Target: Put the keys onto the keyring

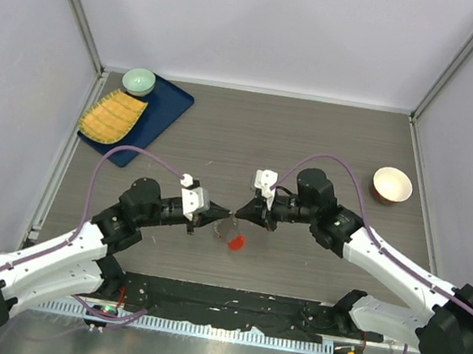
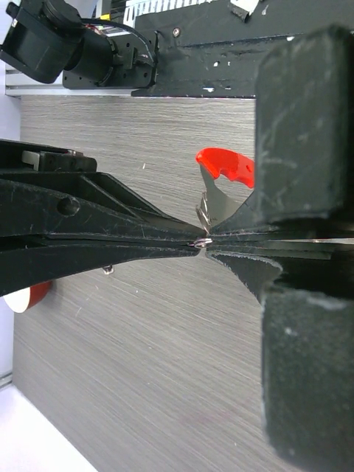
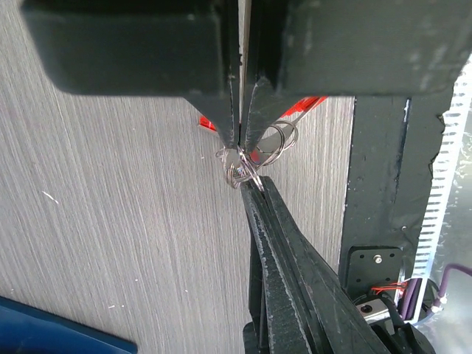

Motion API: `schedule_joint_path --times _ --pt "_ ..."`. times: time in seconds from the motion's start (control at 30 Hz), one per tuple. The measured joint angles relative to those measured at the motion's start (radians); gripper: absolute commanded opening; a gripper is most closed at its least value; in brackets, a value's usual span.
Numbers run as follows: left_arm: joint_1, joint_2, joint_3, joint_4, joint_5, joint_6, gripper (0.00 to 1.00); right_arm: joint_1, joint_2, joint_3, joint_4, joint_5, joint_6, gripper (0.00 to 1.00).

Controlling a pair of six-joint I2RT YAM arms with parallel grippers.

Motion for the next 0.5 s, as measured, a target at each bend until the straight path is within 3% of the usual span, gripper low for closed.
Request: schedule_joint_path --times 0.5 --pt "-0.006 0.017 -0.034 0.122 -0.005 -0.003 0.0 -0.002 0.069 0.002 0.048 -0.068 0.045 0.01"
